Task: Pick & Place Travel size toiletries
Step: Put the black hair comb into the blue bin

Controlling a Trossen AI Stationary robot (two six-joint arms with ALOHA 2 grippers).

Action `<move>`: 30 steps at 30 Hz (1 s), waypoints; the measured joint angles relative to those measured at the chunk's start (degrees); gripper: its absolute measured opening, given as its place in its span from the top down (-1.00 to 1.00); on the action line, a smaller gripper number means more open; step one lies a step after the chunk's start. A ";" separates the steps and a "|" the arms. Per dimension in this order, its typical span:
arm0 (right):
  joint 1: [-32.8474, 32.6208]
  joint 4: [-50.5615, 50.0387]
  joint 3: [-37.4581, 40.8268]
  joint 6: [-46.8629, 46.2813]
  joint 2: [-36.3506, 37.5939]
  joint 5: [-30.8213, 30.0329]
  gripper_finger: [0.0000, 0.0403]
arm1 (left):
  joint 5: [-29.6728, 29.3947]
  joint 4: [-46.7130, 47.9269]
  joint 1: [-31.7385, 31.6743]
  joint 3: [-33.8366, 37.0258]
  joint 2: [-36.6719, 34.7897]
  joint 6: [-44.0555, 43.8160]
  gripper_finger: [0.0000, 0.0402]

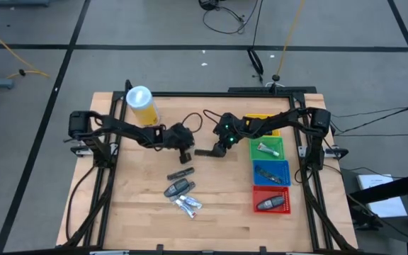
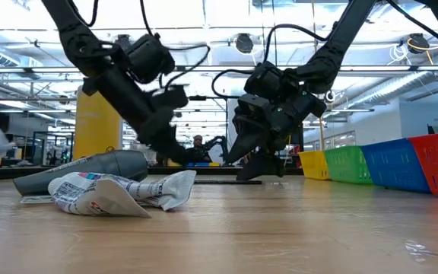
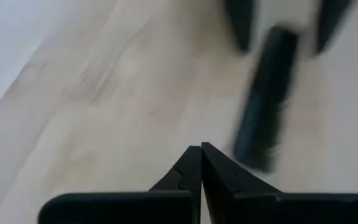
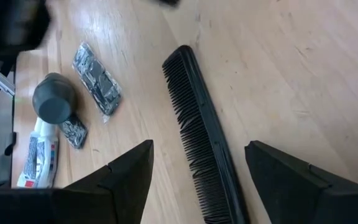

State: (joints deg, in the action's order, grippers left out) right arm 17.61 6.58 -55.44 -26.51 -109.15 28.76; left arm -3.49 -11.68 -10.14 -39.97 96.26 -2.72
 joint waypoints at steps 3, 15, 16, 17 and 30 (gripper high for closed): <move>0.03 -1.38 0.00 0.33 -0.01 0.41 -0.25 | 9.34 -2.09 1.37 -0.04 -0.71 -0.61 0.99; -0.48 -2.60 0.07 0.46 -0.04 4.60 -0.25 | 11.18 -7.72 4.80 -6.71 12.38 -3.52 0.99; -0.49 -2.68 0.07 0.32 -0.04 4.62 -0.25 | 10.81 -7.27 4.53 -8.20 13.66 -3.51 0.99; -0.52 -2.66 0.07 0.20 -0.04 4.62 -0.25 | 10.89 -6.69 4.18 -9.50 14.85 -3.40 0.99; -3.10 -1.16 0.11 2.13 0.01 3.27 -0.24 | 10.89 -5.60 2.28 -15.10 20.41 -1.11 0.98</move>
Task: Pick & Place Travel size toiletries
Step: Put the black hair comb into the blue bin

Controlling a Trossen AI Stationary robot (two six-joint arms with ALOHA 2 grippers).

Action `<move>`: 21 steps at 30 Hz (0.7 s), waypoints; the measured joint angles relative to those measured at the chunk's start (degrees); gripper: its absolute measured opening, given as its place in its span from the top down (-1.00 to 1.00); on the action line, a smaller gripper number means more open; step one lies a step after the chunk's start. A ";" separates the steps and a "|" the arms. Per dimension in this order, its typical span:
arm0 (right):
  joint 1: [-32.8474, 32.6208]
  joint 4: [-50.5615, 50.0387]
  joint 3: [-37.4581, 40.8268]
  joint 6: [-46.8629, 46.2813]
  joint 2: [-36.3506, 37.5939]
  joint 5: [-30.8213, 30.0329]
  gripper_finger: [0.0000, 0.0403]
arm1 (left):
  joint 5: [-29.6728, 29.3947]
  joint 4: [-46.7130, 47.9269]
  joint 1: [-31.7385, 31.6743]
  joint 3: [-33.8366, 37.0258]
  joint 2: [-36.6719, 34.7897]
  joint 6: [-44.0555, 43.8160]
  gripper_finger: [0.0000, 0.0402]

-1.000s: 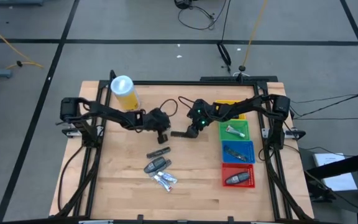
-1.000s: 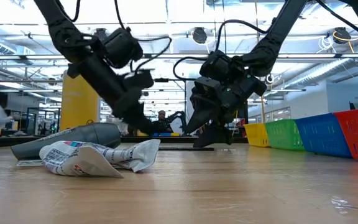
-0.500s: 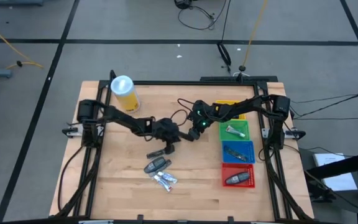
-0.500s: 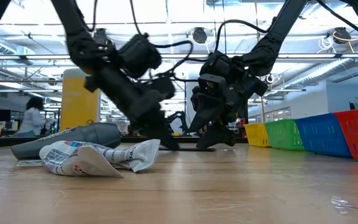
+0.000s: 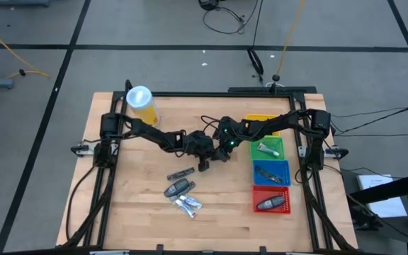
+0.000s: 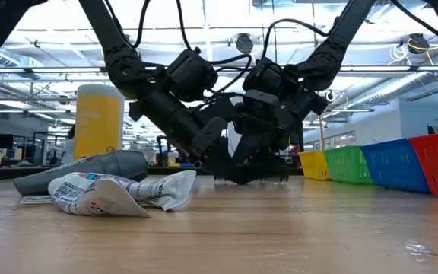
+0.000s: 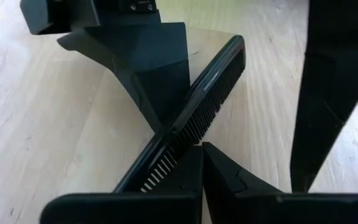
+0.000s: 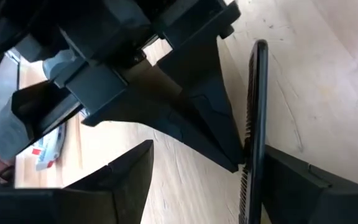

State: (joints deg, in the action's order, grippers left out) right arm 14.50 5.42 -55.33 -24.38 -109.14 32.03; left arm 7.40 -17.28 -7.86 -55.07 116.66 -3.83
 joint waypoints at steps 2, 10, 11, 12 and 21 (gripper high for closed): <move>-0.12 -0.17 0.00 0.99 0.02 -1.26 -0.22 | -0.15 0.09 0.07 0.00 0.00 0.41 0.99; -1.05 -6.42 -0.02 8.36 0.85 -6.08 0.25 | -1.08 4.45 0.26 0.12 -2.46 1.99 0.96; -1.32 -7.74 -0.02 9.15 1.23 -7.67 0.34 | -1.30 5.75 0.26 0.18 -3.04 2.33 0.97; -1.55 -8.76 -0.02 10.01 1.62 -9.24 0.43 | -1.40 7.00 0.22 0.20 -3.79 2.54 0.98; -3.74 -12.49 0.25 12.40 6.93 -18.45 0.92 | -10.52 23.29 2.16 0.46 -15.86 4.17 0.93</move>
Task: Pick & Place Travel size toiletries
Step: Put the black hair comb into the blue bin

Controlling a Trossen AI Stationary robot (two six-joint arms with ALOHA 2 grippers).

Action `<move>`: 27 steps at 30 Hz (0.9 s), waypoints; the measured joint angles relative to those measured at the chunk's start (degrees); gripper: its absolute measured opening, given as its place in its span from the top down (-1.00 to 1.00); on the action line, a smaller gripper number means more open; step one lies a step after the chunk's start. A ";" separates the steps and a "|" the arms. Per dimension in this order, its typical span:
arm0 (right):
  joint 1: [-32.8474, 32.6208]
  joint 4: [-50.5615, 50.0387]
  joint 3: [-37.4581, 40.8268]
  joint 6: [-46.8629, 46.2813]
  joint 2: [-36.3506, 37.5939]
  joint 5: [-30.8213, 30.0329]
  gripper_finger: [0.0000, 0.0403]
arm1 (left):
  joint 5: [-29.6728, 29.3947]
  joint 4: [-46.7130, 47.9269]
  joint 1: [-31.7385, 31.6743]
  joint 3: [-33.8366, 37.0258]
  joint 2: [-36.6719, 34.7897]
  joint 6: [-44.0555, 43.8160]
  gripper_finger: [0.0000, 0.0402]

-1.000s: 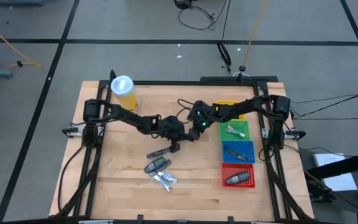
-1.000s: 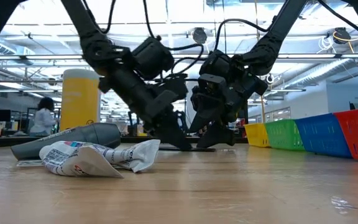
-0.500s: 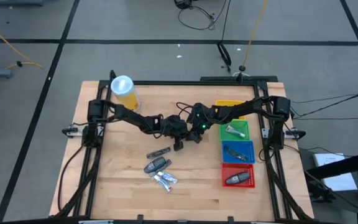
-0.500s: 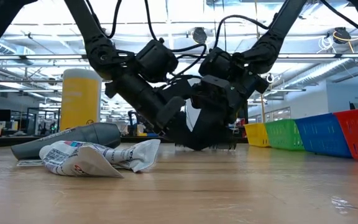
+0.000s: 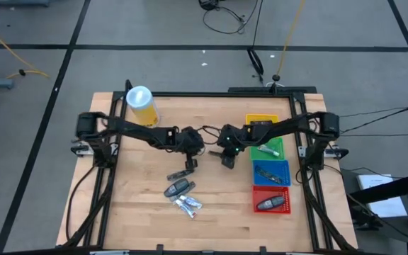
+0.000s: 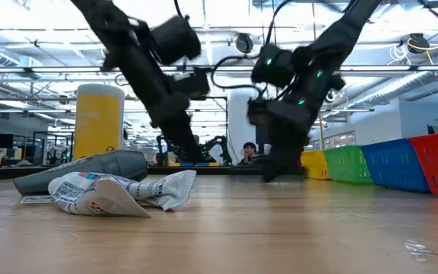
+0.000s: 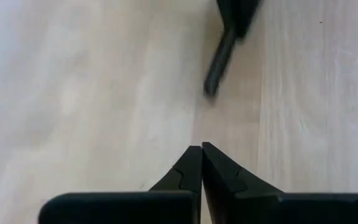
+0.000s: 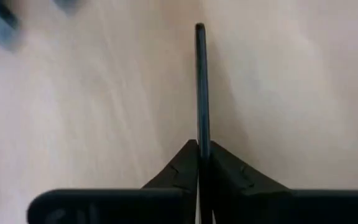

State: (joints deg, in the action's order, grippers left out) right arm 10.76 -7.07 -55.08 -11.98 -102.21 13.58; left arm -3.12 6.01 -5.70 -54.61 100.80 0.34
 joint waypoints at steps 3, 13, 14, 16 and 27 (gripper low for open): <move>-1.54 -3.84 0.20 1.49 6.13 -6.07 0.93 | -4.58 3.65 1.37 1.10 -4.68 0.02 0.96; 1.84 -25.88 -0.17 5.92 30.31 -24.43 0.97 | -7.51 -13.70 4.55 13.49 -10.19 -4.40 0.91; 3.18 -28.28 -0.17 6.70 31.33 -24.69 0.97 | -7.49 -17.28 4.94 14.78 -9.79 -4.92 0.91; 6.28 -31.79 -0.14 8.18 32.81 -25.63 0.97 | -7.44 -23.76 5.52 17.29 -9.25 -5.59 0.91; 17.76 -37.15 3.63 18.00 32.56 -25.48 0.97 | -7.45 -34.66 6.95 20.31 -8.12 -5.63 0.90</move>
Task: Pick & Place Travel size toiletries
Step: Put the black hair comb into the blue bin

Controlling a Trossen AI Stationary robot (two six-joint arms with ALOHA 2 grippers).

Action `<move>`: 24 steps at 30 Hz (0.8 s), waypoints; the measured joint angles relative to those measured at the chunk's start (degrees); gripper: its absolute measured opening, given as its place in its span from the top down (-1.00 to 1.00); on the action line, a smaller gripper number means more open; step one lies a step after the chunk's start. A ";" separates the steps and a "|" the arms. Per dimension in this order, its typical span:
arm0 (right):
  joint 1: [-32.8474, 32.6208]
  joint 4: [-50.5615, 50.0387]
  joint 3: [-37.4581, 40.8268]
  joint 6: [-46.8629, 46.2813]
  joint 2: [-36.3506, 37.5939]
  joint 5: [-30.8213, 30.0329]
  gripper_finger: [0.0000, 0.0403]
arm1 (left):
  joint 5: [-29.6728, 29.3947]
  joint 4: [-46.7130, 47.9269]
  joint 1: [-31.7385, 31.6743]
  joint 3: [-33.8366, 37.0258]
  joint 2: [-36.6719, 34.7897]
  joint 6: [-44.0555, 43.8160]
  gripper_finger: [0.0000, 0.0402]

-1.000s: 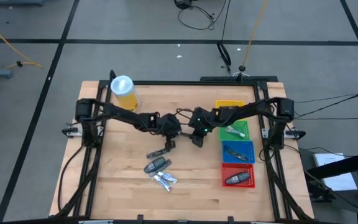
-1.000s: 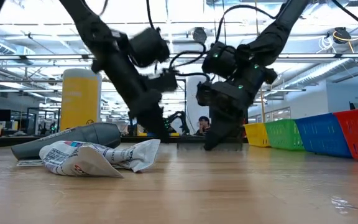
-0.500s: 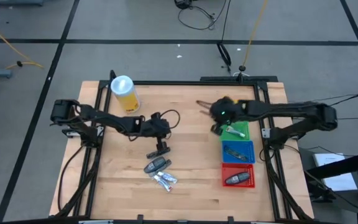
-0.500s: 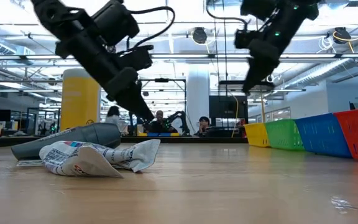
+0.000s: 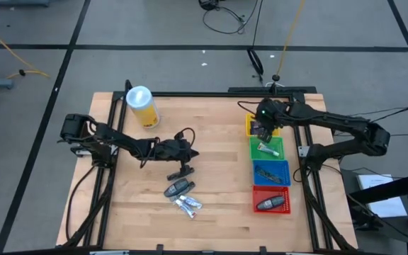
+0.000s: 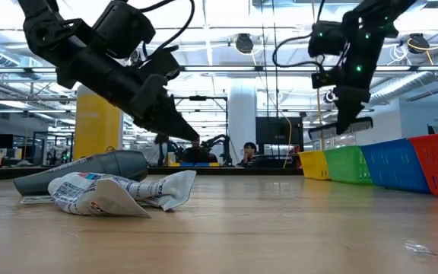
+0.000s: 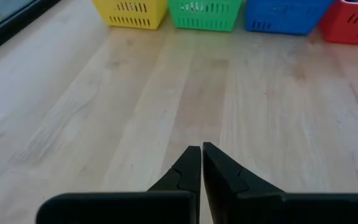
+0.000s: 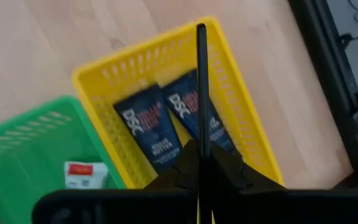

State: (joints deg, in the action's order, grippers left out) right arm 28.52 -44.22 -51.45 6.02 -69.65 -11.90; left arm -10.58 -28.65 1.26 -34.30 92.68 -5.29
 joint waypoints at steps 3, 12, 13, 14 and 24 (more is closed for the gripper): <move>0.87 -0.17 1.09 0.30 0.20 0.03 0.96 | -0.01 0.35 0.11 0.00 -0.02 0.06 0.90; -5.34 -0.01 1.21 -0.31 1.56 0.10 0.96 | -0.01 0.12 0.85 0.00 -0.02 0.12 0.90; -6.46 -0.10 1.21 -0.33 1.66 0.08 0.96 | -0.08 -0.19 0.78 0.00 -0.02 0.30 0.90; -7.62 -0.26 1.21 -0.44 1.75 0.11 0.96 | -0.45 -0.75 0.64 0.00 -0.02 0.41 0.90; -13.39 -13.08 1.21 -6.76 1.79 15.18 0.96 | -7.50 -9.16 -6.46 -0.02 -0.04 3.68 0.90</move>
State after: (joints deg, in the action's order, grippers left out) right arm 15.13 -57.30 -50.24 -0.74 -67.85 3.28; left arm -18.08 -37.81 -5.21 -34.33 92.64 -1.61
